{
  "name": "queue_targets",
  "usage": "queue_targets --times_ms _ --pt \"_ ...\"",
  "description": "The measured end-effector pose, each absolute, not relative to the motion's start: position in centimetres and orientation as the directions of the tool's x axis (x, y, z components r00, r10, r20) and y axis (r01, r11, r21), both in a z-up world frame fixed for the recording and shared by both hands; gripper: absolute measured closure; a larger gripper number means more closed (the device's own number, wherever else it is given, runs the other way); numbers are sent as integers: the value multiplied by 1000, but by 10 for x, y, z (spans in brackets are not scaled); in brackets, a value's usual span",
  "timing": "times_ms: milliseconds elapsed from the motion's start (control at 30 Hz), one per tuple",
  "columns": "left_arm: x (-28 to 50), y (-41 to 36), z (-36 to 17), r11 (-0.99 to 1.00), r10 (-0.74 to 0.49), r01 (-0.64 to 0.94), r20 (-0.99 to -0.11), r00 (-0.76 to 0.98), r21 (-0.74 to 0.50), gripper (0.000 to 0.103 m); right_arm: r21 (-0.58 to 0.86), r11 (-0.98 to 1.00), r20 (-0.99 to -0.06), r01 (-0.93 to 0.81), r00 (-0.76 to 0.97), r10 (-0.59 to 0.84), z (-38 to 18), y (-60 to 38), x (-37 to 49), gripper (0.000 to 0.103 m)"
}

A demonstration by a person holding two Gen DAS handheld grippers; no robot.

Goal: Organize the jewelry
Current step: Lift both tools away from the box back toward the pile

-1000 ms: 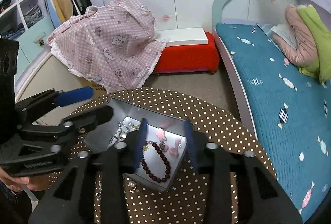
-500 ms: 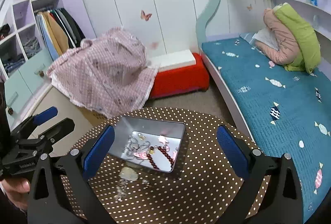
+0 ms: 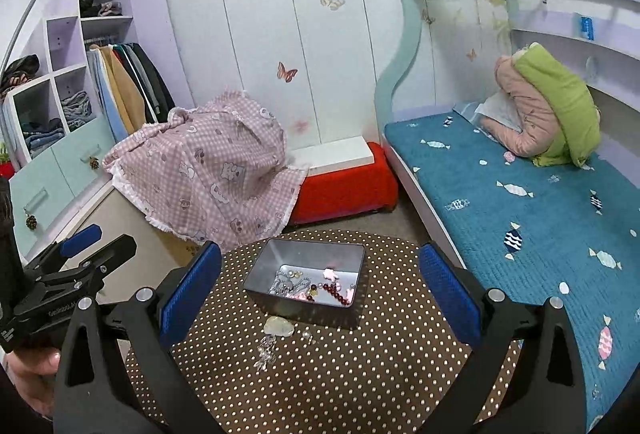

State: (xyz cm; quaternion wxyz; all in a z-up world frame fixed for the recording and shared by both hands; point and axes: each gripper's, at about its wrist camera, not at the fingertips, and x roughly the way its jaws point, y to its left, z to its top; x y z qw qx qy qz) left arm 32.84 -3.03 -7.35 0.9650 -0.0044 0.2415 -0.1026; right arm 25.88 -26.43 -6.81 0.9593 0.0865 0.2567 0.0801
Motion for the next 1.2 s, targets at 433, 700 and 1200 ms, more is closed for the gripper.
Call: queue_targets --times_ms 433,700,1200 --pt "291 -11 -96 982 -187 173 -489 852 -75 5 153 985 -473 -82 869 146 -80 -244 222 8" --pt "281 -8 -118 980 -196 181 -523 830 -81 5 154 984 -490 -85 859 151 -90 -236 214 8" --pt "308 -50 -182 958 -224 286 -650 726 -11 5 200 980 -589 -24 796 140 -132 -262 230 8"
